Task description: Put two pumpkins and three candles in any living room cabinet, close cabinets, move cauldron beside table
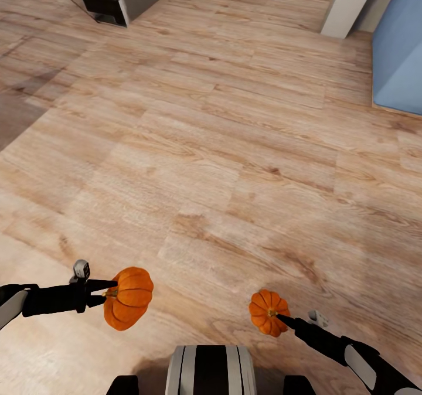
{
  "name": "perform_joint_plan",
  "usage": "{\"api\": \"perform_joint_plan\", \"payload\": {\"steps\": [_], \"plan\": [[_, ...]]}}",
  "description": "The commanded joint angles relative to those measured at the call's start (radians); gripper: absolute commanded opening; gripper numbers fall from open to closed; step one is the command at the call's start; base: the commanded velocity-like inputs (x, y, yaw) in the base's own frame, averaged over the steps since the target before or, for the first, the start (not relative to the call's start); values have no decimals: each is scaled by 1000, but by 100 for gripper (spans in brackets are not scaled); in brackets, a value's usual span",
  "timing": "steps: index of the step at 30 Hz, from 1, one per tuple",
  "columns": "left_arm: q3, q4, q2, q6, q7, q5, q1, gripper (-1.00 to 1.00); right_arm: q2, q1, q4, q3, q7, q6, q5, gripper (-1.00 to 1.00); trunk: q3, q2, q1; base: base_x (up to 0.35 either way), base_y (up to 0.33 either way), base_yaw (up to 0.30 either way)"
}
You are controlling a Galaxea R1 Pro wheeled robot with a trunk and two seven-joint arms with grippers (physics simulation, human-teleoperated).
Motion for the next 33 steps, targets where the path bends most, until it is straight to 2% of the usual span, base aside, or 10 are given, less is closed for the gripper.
{"api": "perform_joint_plan", "payload": {"steps": [1,33], "plan": [[-4,1,1,5,-2,5,-1,-100,-1,0,-1,4,0,7,-11,100,-1,0,0,61,28,0],[-5,1,1,6,-1,5,-1,-100,-1,0,-1,4,-1,7,-11,100,-1,0,0,16,30,0]]}}
